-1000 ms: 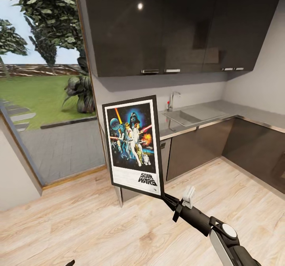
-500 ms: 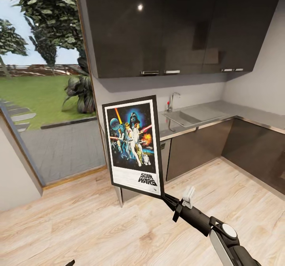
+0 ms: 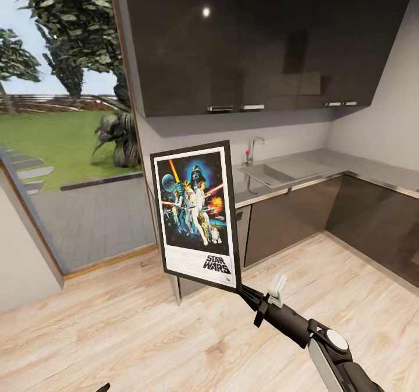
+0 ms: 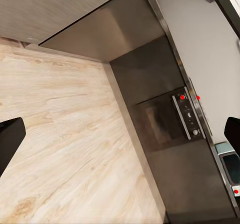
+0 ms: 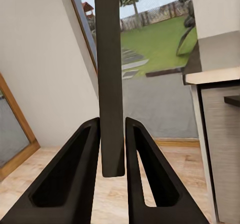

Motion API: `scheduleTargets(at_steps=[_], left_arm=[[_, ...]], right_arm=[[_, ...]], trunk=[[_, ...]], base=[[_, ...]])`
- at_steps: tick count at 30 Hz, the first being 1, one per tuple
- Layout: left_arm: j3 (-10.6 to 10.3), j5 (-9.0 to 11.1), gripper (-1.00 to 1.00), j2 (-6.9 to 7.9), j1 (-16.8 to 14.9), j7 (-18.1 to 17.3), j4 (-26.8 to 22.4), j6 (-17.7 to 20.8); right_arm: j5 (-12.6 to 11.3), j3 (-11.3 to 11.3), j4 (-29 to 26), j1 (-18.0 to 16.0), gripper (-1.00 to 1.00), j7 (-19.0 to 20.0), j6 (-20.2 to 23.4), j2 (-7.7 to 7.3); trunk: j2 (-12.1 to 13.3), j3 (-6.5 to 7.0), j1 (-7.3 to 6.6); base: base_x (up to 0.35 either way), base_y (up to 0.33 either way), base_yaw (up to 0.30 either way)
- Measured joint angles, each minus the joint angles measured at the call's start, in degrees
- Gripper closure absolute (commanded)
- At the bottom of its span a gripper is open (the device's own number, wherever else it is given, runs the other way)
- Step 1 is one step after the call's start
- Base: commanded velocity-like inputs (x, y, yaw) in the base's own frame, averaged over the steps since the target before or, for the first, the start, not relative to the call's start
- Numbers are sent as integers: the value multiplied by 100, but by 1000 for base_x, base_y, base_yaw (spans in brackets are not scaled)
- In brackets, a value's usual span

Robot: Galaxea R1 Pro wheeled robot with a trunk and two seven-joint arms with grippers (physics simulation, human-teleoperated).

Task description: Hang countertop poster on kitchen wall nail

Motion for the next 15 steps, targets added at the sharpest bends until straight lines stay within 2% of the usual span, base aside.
scheduleTargets(at_steps=[15], left_arm=[[0,1,-100,0,-2,-2,0,0]], right_arm=[[0,0,0,0,100,2,-1,-2]], trunk=[[0,0,0]], base=[[0,0,0]])
